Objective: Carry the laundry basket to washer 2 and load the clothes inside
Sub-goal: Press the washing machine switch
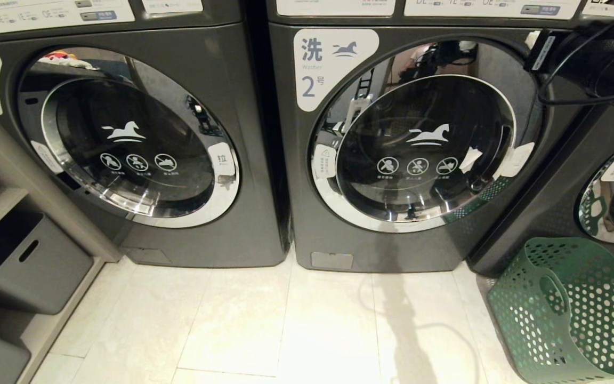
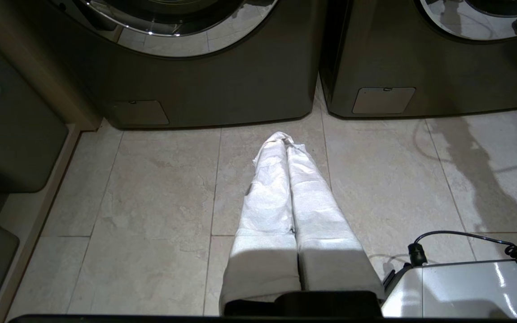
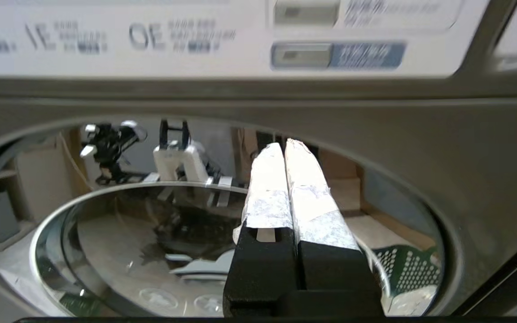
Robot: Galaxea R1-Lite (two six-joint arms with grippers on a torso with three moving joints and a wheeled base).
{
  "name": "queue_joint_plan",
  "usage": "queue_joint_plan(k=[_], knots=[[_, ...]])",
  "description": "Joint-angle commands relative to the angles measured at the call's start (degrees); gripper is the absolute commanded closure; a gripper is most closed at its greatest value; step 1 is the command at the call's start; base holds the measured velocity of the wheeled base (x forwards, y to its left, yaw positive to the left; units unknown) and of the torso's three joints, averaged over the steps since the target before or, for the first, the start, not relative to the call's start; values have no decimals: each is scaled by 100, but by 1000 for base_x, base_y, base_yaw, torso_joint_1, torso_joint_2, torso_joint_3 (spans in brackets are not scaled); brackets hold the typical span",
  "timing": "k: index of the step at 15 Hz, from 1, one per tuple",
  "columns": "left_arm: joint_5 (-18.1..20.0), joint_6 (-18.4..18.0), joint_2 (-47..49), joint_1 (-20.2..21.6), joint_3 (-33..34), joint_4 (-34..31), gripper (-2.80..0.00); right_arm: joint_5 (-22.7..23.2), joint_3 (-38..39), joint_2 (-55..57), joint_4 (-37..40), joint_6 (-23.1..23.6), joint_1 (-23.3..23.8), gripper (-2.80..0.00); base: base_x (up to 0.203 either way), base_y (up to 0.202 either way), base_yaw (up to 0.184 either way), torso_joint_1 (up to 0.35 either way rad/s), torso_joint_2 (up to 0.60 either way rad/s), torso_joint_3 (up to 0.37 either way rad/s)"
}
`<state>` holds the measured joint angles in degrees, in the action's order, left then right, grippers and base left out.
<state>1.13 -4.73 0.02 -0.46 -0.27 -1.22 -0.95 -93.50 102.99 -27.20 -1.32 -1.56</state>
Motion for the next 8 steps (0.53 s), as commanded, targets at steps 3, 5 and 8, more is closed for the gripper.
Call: queue_joint_plan(k=[3, 5, 8], knots=[[1, -2, -2, 2, 0, -1, 0, -31, -392, 22, -22, 54, -11, 0, 0, 0, 0, 0, 0, 0], [1, 7, -2, 2, 0, -1, 0, -43, -622, 144, -22, 53, -11, 0, 0, 0, 0, 0, 0, 0], [1, 7, -2, -2, 0, -1, 0, -52, -1003, 369, -18, 61, -3, 0, 0, 0, 0, 0, 0, 0]])
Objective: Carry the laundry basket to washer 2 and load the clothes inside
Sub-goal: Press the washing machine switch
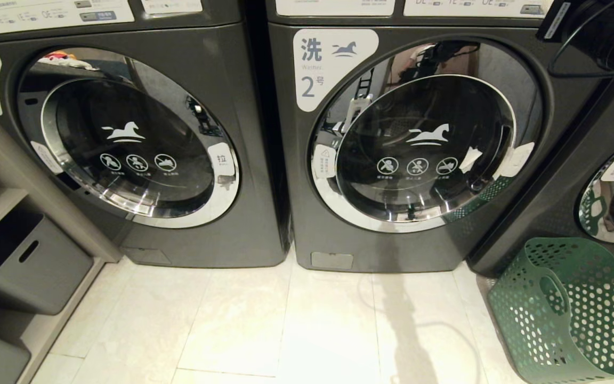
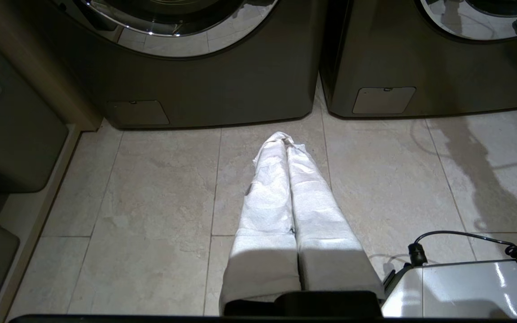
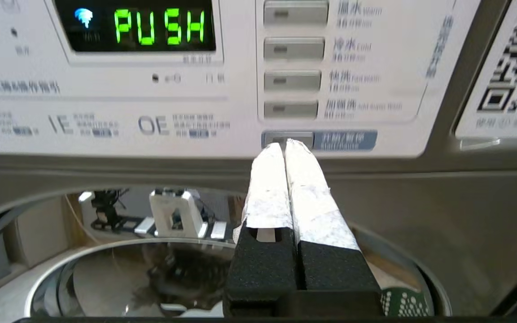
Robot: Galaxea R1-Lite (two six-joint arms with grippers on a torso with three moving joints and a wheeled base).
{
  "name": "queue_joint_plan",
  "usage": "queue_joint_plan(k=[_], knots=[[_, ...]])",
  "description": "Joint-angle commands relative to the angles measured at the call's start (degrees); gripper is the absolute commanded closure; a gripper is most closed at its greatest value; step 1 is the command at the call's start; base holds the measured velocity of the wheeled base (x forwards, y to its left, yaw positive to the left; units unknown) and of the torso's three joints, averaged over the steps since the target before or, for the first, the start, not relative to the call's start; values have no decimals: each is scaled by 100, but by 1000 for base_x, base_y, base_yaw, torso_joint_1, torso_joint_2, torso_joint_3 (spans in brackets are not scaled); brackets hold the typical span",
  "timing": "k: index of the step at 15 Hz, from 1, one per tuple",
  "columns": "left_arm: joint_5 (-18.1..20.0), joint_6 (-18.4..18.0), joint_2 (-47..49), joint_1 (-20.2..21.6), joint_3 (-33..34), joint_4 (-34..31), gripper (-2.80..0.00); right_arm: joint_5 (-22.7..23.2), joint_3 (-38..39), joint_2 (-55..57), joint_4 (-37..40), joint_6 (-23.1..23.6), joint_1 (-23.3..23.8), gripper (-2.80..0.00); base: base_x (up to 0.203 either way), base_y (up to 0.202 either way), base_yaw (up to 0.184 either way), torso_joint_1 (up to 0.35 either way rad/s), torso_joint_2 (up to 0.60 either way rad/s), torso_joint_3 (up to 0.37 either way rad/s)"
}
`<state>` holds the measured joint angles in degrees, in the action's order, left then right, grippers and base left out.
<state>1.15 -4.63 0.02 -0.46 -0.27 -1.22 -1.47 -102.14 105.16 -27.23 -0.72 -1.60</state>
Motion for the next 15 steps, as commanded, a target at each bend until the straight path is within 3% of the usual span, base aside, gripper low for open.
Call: queue_joint_plan(k=[1, 8, 15], knots=[[0, -3, -2, -3, 0, -1, 0, -11, -240, 226, -14, 3, 1, 0, 0, 0, 0, 0, 0, 0], [0, 6, -2, 1, 0, -1, 0, -80, -894, 655, -4, 65, 37, 0, 0, 0, 0, 0, 0, 0], [-9, 6, -2, -6, -3, -1, 0, -64, -919, 681, -20, 72, 45, 0, 0, 0, 0, 0, 0, 0]])
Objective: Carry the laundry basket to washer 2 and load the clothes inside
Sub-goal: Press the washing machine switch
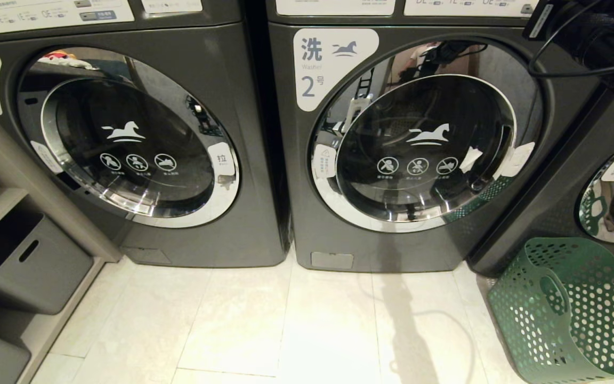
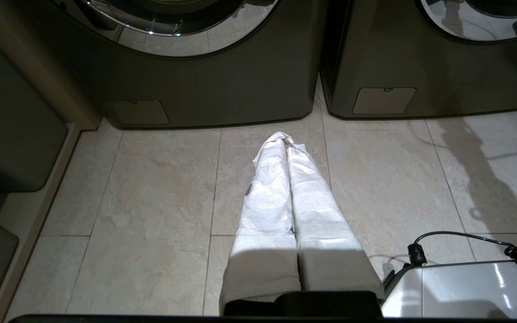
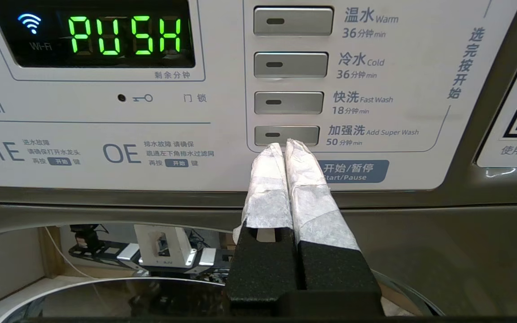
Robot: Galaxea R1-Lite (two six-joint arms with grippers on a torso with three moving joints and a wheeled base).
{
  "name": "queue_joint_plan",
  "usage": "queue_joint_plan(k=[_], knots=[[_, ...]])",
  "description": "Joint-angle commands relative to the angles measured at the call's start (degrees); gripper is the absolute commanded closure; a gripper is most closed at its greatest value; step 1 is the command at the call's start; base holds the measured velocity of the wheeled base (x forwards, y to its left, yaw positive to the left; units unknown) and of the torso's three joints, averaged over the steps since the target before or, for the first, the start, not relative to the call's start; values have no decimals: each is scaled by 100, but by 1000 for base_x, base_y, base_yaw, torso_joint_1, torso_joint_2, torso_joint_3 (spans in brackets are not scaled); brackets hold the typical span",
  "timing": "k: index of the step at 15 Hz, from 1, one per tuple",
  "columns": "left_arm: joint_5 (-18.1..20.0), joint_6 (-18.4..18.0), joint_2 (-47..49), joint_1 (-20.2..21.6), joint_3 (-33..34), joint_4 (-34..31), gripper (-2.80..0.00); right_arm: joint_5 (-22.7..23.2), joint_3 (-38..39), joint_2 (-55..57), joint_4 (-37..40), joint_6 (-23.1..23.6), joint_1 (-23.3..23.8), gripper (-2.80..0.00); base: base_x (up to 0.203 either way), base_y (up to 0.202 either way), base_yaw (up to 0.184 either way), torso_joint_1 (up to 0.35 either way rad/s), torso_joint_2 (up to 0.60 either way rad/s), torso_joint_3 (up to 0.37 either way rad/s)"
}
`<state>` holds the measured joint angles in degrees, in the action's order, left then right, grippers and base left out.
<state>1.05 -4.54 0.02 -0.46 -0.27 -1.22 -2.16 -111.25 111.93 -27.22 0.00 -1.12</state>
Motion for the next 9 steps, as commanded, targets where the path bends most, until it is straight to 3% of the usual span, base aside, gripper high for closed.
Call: queue_joint_plan(k=[1, 9], knots=[[1, -3, -2, -6, 0, -1, 0, 5, -37, 4, -20, 0, -2, 0, 0, 0, 0, 0, 0, 0], [1, -3, -2, -1, 0, -1, 0, -6, -35, -49, -139, -9, -2, 0, 0, 0, 0, 0, 0, 0]])
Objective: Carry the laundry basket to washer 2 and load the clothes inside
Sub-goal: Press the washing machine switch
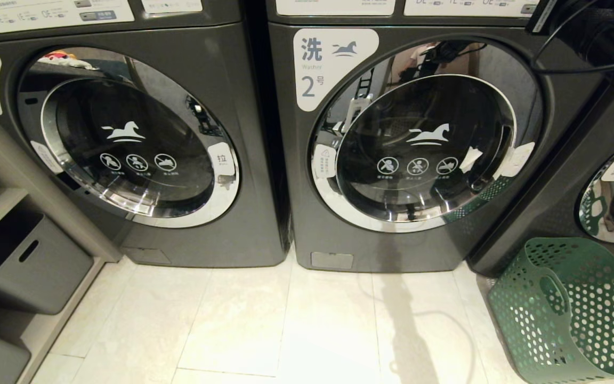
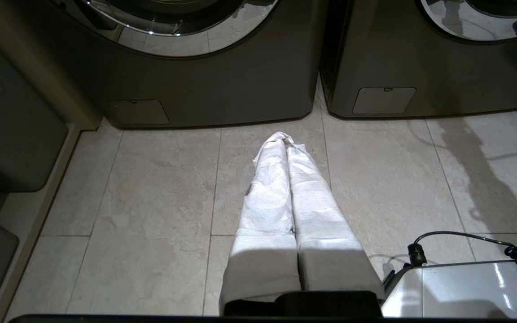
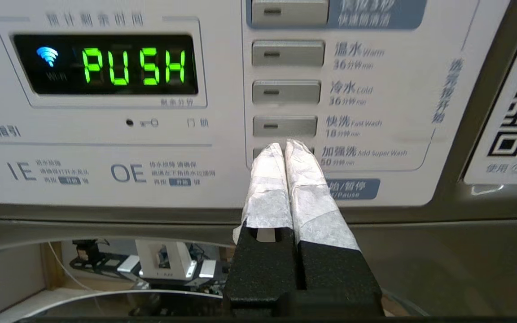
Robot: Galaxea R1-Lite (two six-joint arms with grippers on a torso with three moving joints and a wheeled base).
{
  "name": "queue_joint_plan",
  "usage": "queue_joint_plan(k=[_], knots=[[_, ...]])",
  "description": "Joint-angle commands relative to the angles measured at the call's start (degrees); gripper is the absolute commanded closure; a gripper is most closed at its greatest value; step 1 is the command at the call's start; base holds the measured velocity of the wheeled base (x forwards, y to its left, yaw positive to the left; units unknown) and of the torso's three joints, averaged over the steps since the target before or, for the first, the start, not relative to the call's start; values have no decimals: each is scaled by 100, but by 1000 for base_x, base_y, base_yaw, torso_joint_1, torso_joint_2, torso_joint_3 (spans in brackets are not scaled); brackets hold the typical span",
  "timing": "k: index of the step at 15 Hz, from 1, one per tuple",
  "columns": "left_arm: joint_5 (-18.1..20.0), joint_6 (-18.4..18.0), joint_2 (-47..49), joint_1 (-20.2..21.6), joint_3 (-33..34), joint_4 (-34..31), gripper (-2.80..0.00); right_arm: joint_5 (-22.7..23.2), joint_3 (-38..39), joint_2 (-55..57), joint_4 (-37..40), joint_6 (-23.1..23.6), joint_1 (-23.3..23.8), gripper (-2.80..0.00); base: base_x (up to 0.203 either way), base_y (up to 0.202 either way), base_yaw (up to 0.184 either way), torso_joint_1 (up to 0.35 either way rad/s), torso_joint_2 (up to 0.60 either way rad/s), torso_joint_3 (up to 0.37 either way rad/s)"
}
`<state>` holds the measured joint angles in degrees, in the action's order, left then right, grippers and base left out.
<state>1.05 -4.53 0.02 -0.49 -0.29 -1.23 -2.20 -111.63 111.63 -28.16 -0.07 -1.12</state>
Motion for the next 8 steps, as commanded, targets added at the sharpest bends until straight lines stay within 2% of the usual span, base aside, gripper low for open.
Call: queue_joint_plan(k=[1, 8], knots=[[1, -4, -2, 4, 3, 0, 0, -9, 10, -18, -84, -1, -2, 0, 0, 0, 0, 0, 0, 0], [1, -12, -2, -4, 2, 0, 0, -9, 1, 35, -84, 7, 28, 0, 0, 0, 0, 0, 0, 0]])
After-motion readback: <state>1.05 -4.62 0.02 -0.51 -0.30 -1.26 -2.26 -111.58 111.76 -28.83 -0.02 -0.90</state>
